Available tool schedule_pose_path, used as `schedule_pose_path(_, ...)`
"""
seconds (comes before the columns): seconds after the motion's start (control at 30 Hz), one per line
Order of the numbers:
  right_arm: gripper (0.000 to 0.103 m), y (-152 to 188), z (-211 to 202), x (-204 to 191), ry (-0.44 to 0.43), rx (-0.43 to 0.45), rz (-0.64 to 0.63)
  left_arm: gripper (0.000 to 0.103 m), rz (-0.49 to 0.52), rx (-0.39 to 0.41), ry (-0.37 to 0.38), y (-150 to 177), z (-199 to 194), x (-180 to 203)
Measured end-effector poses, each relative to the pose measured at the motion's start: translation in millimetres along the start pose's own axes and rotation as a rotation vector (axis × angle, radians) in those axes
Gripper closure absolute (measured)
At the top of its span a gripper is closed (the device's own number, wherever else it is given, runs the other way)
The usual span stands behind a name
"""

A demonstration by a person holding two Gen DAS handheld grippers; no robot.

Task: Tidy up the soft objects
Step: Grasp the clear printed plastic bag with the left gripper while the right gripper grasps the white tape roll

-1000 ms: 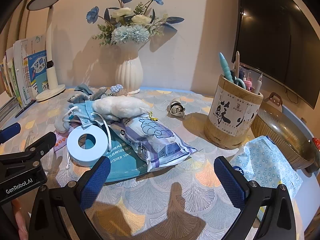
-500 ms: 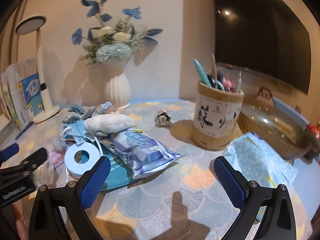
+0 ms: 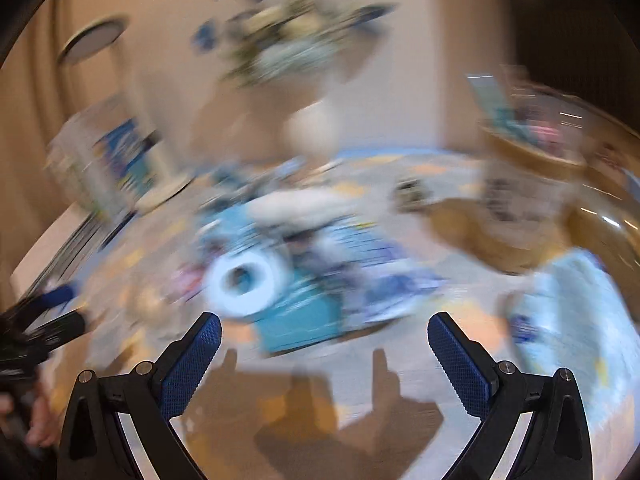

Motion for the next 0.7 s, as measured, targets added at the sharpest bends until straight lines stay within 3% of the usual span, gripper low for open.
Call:
schedule_pose_path(0.1,0.001,-0.3,20.8,-17.7,-0.072,-0.083,-0.002,0.001,-0.073,-0.045,0.057,-3.2,23.2,-5.3)
schedule_pose_path(0.17,0.009,0.3,33.2,-21.1,-0.087,-0.113,0.009,0.001,-0.126,-0.056,0.101,-2.5,35.3,-11.7)
schedule_pose_path(0.33,0.012,-3.9,67.7,-19.8,-0.083,-0.199,0.035,0.004,-0.142,-0.072,0.087,-1.4,53.7,-15.5)
schedule_pose_path(0.4,0.013,-7.8,77.6,-23.2,-0.086,-0.197,0.034,0.020,-0.143,-0.081,0.096,-0.2,58.3,-14.3)
schedule_pose_path(0.43,0.016,-8.7,81.7,-24.9,-0.078,-0.202,0.031,0.022,-0.143,-0.088,0.104,0.1,60.0,-14.9)
schedule_pose_path(0.5,0.028,-8.7,88.5,-26.1,-0.080,-0.215,0.025,0.031,-0.136,-0.085,0.119,0.8,60.5,-14.7)
schedule_pose_path(0.53,0.035,-8.8,89.7,-26.7,-0.088,-0.215,0.023,0.034,-0.128,-0.076,0.129,0.7,58.5,-12.9)
schedule_pose_path(0.6,0.036,-9.2,96.0,-28.3,-0.064,-0.206,0.018,0.040,-0.118,-0.065,0.130,-0.5,58.5,-11.3)
schedule_pose_path(0.7,0.044,-9.3,98.0,-29.0,-0.032,-0.189,0.006,0.043,-0.100,-0.034,0.140,-0.6,54.0,-7.8)
Point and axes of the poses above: each gripper's, at about its wrist camera, not at the fingertips, and z roughly the way its jaws point, x to its right, y to its underside, the point moved 3 cm from there along z, roughly the way its jaws point, and after that the axes turned 6 degrees about z, right-handed, at the moved point
